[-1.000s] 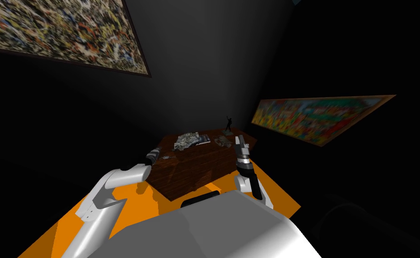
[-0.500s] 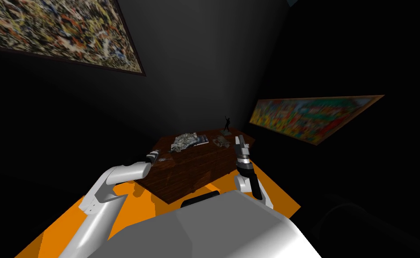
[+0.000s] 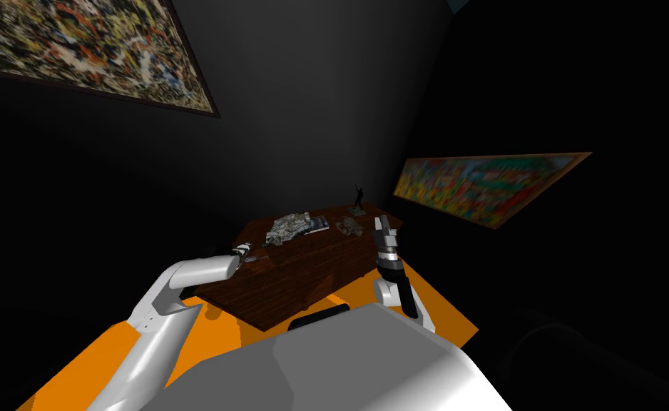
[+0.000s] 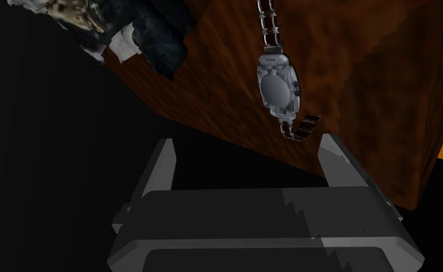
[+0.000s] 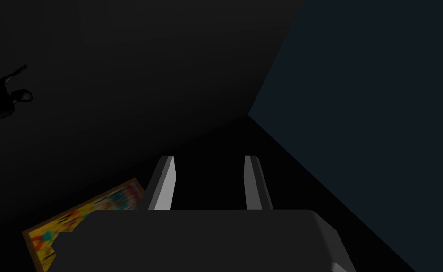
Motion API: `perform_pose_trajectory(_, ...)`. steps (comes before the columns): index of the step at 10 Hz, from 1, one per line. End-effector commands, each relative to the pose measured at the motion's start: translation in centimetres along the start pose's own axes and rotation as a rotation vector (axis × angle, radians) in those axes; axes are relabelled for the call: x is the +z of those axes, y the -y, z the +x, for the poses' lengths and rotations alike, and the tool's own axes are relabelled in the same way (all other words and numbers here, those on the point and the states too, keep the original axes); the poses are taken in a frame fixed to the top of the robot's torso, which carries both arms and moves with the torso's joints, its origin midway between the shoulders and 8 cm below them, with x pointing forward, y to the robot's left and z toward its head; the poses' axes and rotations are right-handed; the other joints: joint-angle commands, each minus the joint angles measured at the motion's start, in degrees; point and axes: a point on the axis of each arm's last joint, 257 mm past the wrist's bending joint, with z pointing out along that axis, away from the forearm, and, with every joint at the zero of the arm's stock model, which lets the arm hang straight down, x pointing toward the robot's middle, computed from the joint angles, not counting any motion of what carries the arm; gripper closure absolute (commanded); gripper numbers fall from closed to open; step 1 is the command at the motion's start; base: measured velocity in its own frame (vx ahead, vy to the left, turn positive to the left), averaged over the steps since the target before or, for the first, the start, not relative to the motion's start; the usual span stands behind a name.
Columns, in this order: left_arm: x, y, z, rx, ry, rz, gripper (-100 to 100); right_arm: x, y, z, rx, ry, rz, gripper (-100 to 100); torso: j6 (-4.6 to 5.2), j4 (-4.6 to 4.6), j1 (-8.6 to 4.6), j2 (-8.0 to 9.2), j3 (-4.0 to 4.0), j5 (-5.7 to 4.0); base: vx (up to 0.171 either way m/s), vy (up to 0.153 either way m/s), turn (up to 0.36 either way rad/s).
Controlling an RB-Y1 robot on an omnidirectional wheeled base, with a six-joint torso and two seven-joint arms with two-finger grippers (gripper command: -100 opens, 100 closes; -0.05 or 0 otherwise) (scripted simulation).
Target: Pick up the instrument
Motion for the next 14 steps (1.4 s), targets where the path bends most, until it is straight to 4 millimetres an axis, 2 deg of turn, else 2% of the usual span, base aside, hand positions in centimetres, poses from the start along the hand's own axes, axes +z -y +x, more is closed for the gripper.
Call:
perform_pose_trajectory(1, 0.1, -1.1, 0.2, 0.007, -0.008, -0.051, -100, 0.0, 0.0, 0.0, 0.0, 0.0, 0.0, 0, 0.0, 0.0, 0.0, 0.0, 0.0, 0.0, 0.027, -0.026, -0.043)
perform_pose_trajectory(6, 0.2, -3.6, -0.7, 0.036, -0.02, -0.186, -100, 0.0, 0.0, 0.0, 0.0, 0.0, 0.0, 0, -0.02, 0.0, 0.06, 0.03, 0.01, 0.01, 0.027, -0.023, -0.052)
perform_pose_trajectory(14, -0.8, -7.4, -1.7, 0.065, -0.044, -0.375, -100, 0.0, 0.0, 0.0, 0.0, 0.0, 0.0, 0, 0.03, -0.04, 0.08, -0.08, -0.06, 0.04, 0.023, -0.019, -0.038)
